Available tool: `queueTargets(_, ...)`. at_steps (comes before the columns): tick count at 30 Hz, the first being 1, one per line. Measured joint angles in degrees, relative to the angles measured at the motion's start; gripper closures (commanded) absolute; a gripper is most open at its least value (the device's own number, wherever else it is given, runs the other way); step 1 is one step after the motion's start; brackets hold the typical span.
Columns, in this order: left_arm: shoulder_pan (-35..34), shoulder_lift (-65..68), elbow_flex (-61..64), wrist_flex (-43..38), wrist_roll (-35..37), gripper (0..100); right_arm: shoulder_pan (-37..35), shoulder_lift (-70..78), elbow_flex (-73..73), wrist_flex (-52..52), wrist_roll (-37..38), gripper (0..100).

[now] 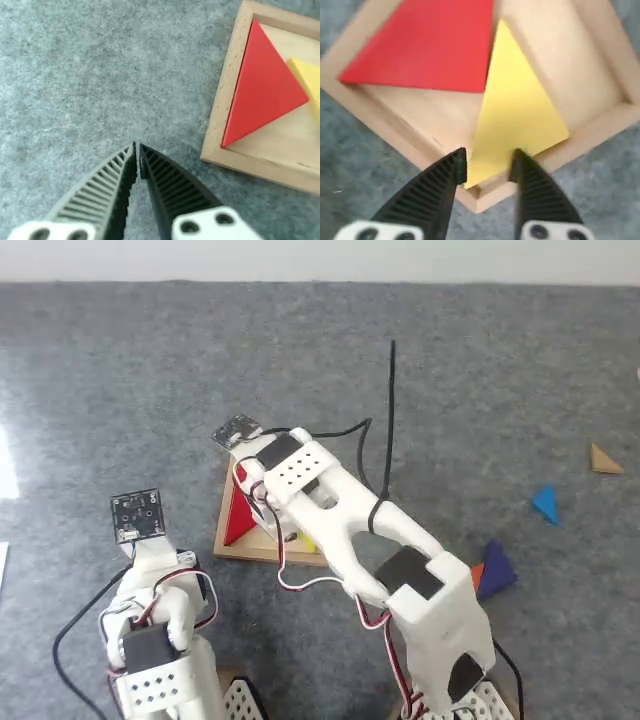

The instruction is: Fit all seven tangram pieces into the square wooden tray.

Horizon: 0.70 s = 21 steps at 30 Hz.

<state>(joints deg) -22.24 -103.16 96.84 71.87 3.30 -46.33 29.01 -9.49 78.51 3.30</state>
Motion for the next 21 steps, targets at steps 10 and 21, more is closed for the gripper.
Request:
queueTargets(10, 0.0, 0.0, 0.0, 0.0, 0.0, 99, 0.2, 3.8, -4.4, 2.3, 0.7, 89.4)
queueTargets(21, 0.0, 0.0, 0.0, 0.0, 0.0, 99, 0.3, 4.5, -7.0, 1.4, 9.8, 89.2)
